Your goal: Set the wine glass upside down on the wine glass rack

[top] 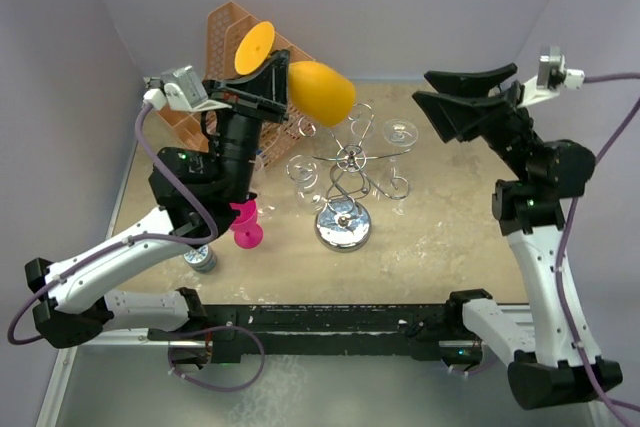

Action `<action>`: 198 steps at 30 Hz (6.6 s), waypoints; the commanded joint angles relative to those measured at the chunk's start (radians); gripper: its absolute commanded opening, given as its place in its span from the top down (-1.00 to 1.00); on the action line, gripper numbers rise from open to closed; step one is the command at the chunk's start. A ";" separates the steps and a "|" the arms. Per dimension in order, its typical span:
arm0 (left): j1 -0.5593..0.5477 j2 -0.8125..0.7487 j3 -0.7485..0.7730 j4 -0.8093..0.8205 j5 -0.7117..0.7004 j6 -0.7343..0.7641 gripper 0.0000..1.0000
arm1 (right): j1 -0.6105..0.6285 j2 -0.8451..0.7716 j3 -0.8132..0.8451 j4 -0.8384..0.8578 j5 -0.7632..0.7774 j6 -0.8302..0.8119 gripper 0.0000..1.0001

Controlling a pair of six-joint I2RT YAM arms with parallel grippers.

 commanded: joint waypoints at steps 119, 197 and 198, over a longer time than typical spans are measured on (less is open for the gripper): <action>0.003 -0.336 -0.164 -0.596 0.014 -0.313 0.99 | 0.581 0.529 0.341 -0.072 -0.082 0.112 1.00; 0.230 -0.173 -0.334 -0.432 0.214 -1.017 1.00 | 0.545 0.002 -0.026 -0.300 0.730 -0.204 -0.41; 0.232 -0.167 -0.329 -0.432 0.226 -1.016 1.00 | 0.544 0.003 -0.026 -0.301 0.728 -0.204 -0.41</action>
